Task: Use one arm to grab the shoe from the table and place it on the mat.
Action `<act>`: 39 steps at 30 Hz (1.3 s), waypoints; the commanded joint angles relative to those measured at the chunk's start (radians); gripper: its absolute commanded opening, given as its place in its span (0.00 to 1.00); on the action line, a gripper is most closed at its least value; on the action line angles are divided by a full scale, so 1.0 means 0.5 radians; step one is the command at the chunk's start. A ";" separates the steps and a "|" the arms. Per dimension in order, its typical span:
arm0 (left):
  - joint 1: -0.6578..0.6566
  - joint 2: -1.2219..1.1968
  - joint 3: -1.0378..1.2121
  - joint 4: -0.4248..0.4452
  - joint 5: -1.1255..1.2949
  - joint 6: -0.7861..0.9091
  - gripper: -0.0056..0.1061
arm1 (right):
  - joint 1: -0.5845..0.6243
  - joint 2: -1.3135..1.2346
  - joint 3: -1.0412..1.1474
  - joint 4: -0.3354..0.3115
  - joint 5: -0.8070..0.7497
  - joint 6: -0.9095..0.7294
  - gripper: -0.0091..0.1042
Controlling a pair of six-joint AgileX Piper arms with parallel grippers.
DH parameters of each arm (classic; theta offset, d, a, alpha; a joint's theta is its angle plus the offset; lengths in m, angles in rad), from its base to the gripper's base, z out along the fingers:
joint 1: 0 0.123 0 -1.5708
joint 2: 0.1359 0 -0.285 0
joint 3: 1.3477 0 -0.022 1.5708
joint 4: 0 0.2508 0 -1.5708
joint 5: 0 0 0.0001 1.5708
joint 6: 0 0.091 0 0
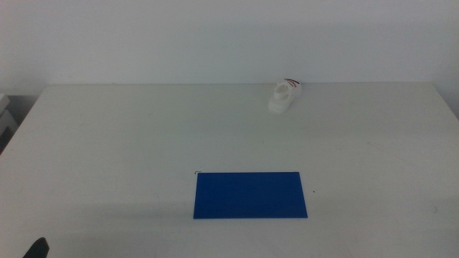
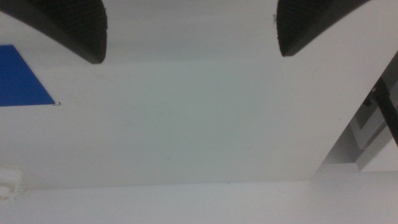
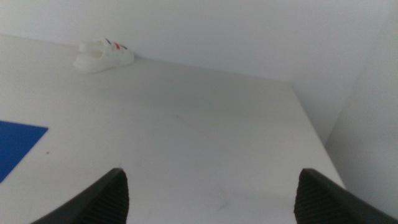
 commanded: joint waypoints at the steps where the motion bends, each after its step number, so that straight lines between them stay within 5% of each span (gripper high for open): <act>1: -0.010 -0.027 0.014 -0.015 -0.160 -0.009 0.89 | 0.002 0.010 -0.101 0.019 -0.077 -0.011 0.89; 23: -0.010 -0.027 0.014 -0.015 -0.160 -0.009 0.89 | 0.011 1.787 -1.596 0.080 0.138 0.100 0.89; 39: -0.010 -0.027 0.014 -0.015 -0.160 -0.009 0.89 | 0.484 3.114 -3.160 0.041 1.051 0.748 0.89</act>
